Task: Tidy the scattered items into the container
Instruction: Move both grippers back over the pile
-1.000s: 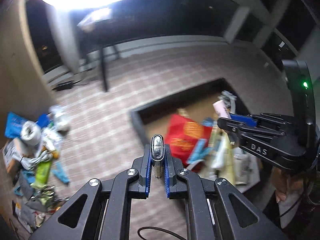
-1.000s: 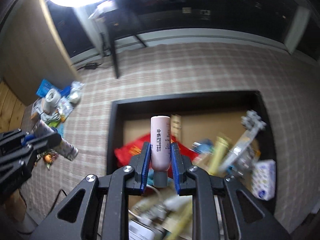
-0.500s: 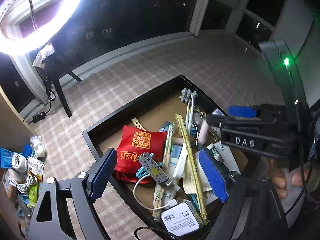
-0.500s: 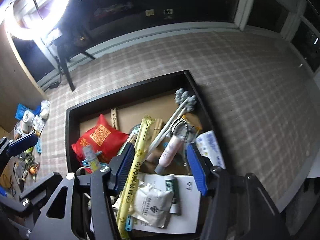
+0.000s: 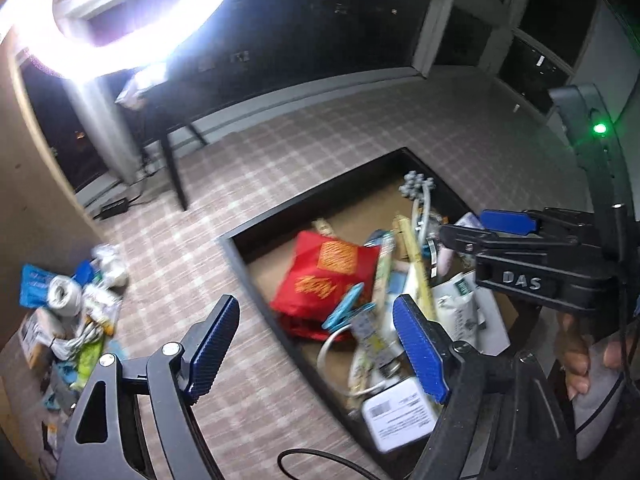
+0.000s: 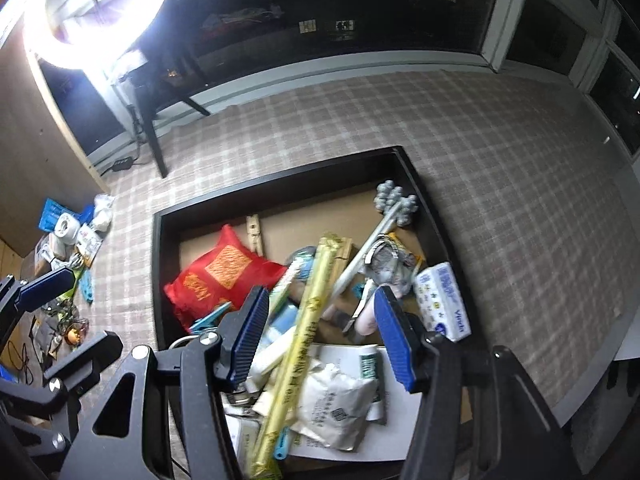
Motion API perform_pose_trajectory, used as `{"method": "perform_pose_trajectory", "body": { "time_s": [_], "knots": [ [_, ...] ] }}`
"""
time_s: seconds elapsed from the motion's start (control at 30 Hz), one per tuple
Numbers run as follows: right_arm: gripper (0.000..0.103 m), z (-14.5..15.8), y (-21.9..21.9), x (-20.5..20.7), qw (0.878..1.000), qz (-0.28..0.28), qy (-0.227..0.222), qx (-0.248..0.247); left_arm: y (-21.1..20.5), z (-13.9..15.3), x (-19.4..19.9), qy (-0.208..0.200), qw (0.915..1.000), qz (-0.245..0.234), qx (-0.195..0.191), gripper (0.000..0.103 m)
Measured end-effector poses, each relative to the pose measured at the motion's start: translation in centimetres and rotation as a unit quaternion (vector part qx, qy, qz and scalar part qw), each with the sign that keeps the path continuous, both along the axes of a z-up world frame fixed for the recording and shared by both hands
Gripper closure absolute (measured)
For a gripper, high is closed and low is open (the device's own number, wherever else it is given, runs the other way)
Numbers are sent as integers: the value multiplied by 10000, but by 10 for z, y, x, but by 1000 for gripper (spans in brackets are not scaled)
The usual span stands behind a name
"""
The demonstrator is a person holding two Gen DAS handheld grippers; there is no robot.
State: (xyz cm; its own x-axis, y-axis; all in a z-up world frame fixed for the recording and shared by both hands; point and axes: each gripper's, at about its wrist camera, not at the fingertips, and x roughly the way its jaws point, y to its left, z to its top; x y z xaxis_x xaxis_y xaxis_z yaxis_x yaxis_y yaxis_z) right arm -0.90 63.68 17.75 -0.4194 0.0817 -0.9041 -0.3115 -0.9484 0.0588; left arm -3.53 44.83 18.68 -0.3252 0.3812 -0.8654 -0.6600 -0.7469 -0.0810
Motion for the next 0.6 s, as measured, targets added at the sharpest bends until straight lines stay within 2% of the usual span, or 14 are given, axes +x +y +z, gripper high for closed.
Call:
{"method": "perform_pose_trajectory", "body": {
  "time_s": [0.27, 0.6],
  "knots": [
    [48, 14, -66, 3, 9985, 515, 128, 112, -84, 10, -2, 190, 9970, 744, -83, 25],
    [48, 20, -158, 11, 9934, 1118, 246, 16, -191, 18, 12, 396, 9860, 1619, -83, 25]
  ]
}}
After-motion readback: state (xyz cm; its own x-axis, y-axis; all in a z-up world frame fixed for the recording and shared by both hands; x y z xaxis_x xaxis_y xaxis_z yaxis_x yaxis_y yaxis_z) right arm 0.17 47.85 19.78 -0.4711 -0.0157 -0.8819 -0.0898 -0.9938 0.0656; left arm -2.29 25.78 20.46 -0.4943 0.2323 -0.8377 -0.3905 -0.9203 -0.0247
